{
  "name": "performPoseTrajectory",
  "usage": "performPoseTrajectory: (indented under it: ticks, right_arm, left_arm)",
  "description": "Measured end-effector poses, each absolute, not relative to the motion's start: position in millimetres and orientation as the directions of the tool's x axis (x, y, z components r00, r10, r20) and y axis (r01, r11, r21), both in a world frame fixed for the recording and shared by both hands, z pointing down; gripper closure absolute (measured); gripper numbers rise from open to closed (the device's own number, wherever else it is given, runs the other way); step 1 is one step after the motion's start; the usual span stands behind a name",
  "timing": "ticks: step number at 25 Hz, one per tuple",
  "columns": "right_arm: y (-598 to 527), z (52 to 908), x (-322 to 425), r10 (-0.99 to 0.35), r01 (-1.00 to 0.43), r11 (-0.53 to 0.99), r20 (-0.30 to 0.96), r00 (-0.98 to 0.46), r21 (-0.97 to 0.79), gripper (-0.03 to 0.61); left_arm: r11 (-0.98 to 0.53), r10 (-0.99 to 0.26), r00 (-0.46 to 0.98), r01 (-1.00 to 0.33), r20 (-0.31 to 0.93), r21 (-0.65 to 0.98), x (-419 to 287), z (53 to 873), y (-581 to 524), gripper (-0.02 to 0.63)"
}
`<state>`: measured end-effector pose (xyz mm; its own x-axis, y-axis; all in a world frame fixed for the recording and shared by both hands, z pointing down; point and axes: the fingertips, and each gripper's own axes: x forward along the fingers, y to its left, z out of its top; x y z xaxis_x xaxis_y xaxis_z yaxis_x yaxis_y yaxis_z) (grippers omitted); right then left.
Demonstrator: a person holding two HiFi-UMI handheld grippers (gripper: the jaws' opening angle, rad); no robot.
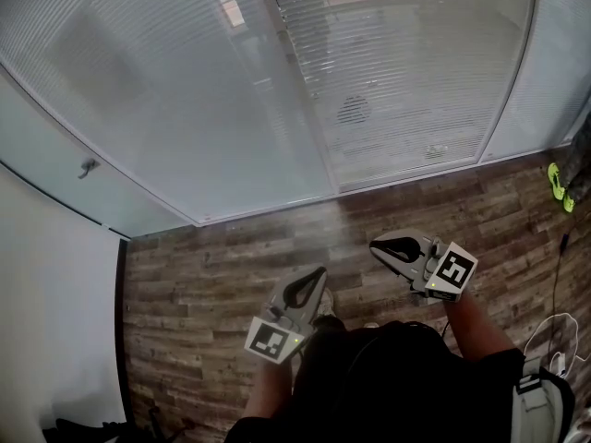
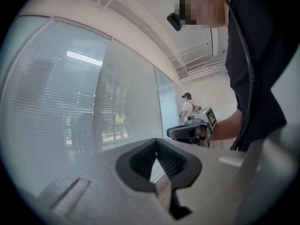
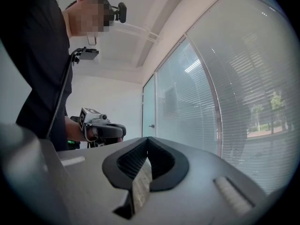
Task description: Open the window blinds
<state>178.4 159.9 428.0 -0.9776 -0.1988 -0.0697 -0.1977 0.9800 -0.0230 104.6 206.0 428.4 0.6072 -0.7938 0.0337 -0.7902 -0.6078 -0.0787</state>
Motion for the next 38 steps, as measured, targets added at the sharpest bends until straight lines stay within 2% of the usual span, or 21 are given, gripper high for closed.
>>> performPoseTrajectory:
  ticks: [19,38]
  right_arm:
    - [83.4,414.0,111.0,-0.257,-0.259,0.966,-0.075,-0.963,0.016,0.574]
    - [16.1,416.4,31.3,-0.379,-0.379,0.925,-0.062,-0.923,-0.008,0.574]
  left_arm:
    - [-0.671,-0.740,0.672,-0.736,0.016,-0.091,43.8,419.8,122.3,0.609]
    - [-0.761,-0.649,0.761,-0.646,0.025,-0.059,-37.2,421.0,53.7,0.609]
